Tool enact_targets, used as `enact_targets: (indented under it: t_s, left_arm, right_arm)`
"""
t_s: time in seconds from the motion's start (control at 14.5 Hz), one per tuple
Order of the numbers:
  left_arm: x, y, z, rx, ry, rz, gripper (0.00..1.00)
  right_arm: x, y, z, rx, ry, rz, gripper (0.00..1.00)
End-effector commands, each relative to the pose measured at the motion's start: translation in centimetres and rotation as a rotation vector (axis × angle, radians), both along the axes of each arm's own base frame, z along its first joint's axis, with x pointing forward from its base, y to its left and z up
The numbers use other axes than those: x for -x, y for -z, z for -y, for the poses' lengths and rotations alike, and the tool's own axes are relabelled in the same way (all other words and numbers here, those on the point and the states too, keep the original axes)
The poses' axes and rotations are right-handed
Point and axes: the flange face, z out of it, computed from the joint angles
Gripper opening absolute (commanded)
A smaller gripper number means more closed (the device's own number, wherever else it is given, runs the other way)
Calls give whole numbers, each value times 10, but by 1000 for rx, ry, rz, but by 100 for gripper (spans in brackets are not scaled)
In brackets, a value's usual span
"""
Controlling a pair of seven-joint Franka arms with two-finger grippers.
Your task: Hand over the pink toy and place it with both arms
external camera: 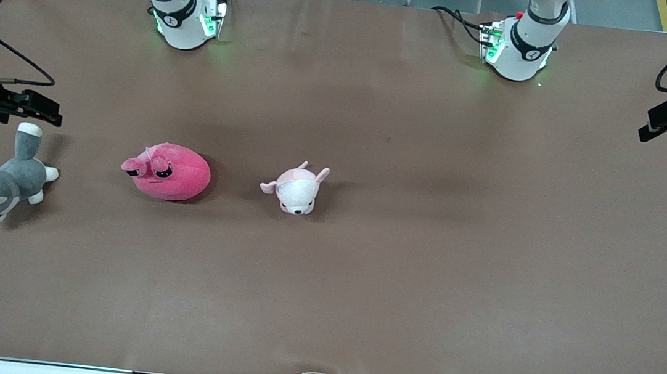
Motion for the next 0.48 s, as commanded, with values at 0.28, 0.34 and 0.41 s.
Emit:
enact_targets:
  t_s: [0.28, 0.34, 0.41]
  left_arm:
    - [-3, -1, 5, -58, 16, 5, 100]
    - [-3, -1, 5, -57, 7, 4, 100]
    - [-5, 0, 7, -57, 17, 3, 100]
  right_arm:
    - [58, -33, 6, 6, 1, 81, 100]
    - [62, -39, 6, 6, 1, 92, 100]
    - [65, -41, 5, 5, 0, 93, 100]
